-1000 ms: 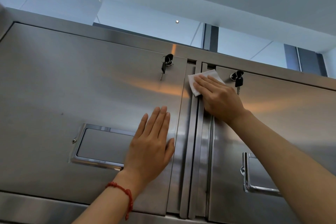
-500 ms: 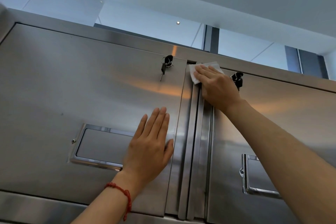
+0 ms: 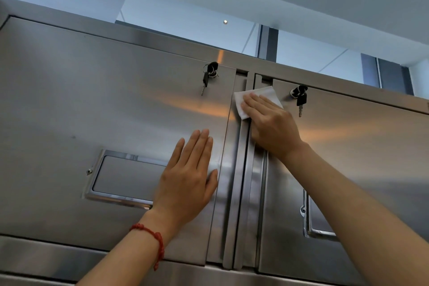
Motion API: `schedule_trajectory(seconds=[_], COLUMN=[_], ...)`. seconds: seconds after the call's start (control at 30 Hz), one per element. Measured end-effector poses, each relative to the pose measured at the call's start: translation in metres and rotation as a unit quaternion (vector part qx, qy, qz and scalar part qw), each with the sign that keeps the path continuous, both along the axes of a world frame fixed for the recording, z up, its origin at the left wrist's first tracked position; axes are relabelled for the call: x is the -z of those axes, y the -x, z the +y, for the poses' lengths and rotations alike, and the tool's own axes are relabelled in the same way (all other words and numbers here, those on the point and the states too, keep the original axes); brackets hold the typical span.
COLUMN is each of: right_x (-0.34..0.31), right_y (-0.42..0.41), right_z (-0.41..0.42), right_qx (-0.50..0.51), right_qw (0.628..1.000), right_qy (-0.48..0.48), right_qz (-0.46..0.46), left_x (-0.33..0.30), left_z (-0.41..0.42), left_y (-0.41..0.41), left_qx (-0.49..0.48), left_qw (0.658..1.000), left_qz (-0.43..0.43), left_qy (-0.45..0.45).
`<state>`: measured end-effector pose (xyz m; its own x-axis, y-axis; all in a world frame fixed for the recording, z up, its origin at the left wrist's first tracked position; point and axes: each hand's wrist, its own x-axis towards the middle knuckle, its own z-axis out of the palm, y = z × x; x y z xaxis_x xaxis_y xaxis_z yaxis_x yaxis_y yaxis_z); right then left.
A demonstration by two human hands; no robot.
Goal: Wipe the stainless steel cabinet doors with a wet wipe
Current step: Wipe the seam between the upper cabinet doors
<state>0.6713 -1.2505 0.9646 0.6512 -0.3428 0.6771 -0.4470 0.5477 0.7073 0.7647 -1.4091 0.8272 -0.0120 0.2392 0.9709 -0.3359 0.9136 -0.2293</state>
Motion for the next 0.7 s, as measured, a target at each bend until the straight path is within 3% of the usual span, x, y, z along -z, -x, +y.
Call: schedule_trajectory(seconds=[0.4,0.7], right_x=[0.041,0.032], right_y=[0.007,0.007], right_z=[0.005,0.01], right_qx=[-0.007,-0.008], right_qw=[0.999,0.998], right_qy=[-0.034,-0.04], right_qz=[0.01,0.037], left_x=[-0.001,-0.001], left_z=[0.002,0.003], left_y=[-0.002,-0.002], left_qx=[0.003,0.005], left_qw=[1.0,1.0], left_qz=[-0.002,0.001], left_qy=[-0.004,-0.002])
